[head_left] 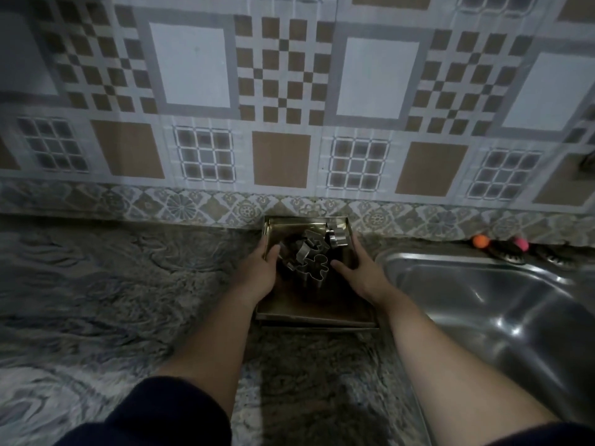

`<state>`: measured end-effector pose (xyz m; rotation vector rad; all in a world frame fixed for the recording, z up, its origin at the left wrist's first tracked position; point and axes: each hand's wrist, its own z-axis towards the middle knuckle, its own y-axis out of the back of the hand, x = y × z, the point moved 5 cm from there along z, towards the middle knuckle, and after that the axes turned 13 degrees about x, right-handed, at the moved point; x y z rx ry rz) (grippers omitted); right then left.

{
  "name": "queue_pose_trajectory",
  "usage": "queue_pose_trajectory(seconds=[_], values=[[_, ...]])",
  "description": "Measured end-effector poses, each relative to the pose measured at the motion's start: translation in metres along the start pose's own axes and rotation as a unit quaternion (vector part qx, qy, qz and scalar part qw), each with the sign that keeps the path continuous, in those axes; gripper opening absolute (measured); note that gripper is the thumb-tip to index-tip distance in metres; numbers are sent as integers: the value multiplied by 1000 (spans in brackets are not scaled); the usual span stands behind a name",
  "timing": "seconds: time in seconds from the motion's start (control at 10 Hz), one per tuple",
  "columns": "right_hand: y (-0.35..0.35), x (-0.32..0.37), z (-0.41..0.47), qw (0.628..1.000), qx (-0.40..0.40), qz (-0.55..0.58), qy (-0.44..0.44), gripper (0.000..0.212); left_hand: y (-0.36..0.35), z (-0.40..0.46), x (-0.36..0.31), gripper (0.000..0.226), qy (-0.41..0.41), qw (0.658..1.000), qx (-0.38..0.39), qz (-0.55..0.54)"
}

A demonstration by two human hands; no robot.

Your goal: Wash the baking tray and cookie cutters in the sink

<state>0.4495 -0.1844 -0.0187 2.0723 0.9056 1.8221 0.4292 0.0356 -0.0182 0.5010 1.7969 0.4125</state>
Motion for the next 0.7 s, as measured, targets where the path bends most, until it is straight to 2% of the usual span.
queue_pose_trajectory(seconds=[0.2, 0.4, 0.6, 0.7], values=[[4, 7, 10, 999, 15, -36, -14, 79, 4, 6, -4, 56, 14, 999, -4, 38], [10, 21, -3, 1000, 24, -9, -2, 88, 15, -10, -15, 64, 20, 999, -4, 50], [17, 32, -37, 993, 20, -118, -20, 64, 15, -41, -25, 70, -29, 993, -17, 116], [12, 34, -71, 987, 18, -159, -29, 62, 5, -68, -28, 73, -46, 982, -46, 176]])
